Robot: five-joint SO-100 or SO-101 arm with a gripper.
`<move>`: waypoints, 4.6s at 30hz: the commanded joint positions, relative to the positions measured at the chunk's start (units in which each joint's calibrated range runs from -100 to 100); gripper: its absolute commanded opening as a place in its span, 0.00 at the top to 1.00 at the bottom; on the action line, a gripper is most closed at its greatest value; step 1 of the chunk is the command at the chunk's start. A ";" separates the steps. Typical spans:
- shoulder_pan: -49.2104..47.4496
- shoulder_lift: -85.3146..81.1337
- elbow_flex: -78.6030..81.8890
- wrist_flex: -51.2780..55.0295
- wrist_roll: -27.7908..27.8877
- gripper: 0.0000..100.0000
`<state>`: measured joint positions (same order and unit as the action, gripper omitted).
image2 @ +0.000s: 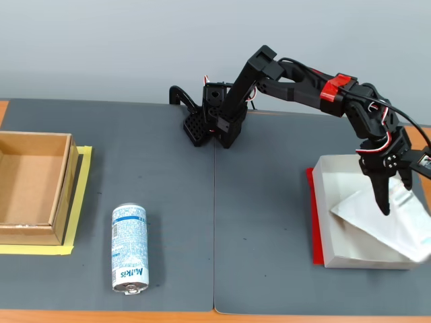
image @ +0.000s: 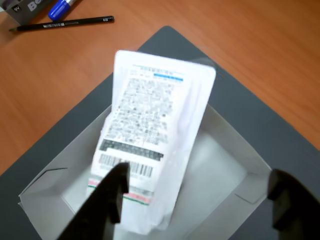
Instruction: Pick the sandwich and put it in the gray box
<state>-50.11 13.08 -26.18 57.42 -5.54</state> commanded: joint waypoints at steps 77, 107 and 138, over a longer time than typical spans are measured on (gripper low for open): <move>40.38 -65.52 71.54 -0.21 0.20 0.98; 43.51 -101.30 110.98 0.66 0.20 0.98; 45.08 -106.64 119.39 0.66 0.26 0.98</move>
<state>-5.60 -92.95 93.35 57.94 -5.25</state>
